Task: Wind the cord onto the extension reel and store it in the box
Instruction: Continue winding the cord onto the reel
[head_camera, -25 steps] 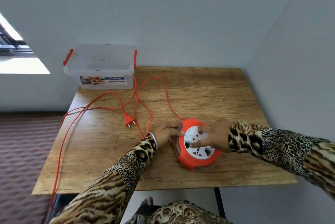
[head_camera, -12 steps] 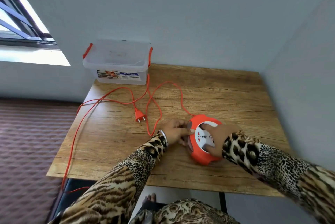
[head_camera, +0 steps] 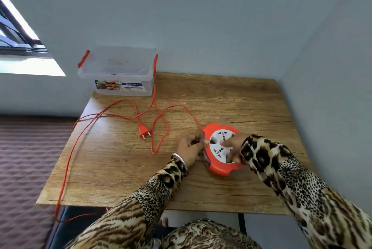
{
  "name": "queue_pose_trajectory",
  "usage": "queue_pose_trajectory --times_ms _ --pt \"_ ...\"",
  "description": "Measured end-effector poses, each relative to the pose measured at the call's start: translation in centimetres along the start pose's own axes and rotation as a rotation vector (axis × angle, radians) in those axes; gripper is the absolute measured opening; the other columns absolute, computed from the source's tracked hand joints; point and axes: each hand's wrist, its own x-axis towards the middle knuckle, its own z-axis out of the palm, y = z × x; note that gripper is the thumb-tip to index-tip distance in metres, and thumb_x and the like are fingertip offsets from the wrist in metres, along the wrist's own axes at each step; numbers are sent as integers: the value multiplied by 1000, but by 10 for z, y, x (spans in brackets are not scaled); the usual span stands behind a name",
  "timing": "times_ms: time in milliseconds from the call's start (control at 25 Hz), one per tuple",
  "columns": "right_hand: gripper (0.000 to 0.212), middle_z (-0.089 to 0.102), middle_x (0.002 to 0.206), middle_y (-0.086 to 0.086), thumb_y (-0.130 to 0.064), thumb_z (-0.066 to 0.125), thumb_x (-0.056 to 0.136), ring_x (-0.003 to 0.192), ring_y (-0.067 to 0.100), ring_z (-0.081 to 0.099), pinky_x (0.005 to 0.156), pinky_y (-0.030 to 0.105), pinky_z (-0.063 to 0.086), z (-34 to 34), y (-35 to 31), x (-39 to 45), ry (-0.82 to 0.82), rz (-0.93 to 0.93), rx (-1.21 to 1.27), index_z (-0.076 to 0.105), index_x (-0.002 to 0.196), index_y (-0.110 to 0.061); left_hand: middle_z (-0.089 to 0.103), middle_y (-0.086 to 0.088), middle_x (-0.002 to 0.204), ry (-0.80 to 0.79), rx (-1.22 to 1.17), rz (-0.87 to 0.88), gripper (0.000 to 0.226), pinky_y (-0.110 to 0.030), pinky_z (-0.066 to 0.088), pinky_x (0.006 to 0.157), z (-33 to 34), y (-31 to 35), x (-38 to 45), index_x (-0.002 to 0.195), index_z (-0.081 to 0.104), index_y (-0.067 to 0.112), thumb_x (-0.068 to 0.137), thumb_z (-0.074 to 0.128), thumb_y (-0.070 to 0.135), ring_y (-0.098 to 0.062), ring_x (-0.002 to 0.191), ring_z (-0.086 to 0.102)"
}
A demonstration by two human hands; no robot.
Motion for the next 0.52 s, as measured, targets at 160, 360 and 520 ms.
queue_pose_trajectory --times_ms 160,360,520 --pt "19 64 95 2 -25 55 86 85 17 62 66 23 50 -13 11 -12 247 -383 -938 61 101 -14 63 -4 75 -110 127 -101 29 -29 58 49 -8 15 6 116 62 3 87 63 5 -14 55 64" --pt "62 21 150 2 -17 59 86 116 30 50 85 39 49 -24 14 -4 -32 -845 -1595 32 137 -41 68 -3 79 -249 271 -163 31 -30 59 55 -18 29 8 117 65 6 86 64 7 -11 58 67" --pt "65 23 150 7 -20 57 89 102 34 55 74 40 52 -32 16 5 -50 -1108 -1788 26 139 -47 69 -2 83 -291 294 -205 33 -31 59 57 -20 34 9 119 65 9 86 64 6 -10 62 68"
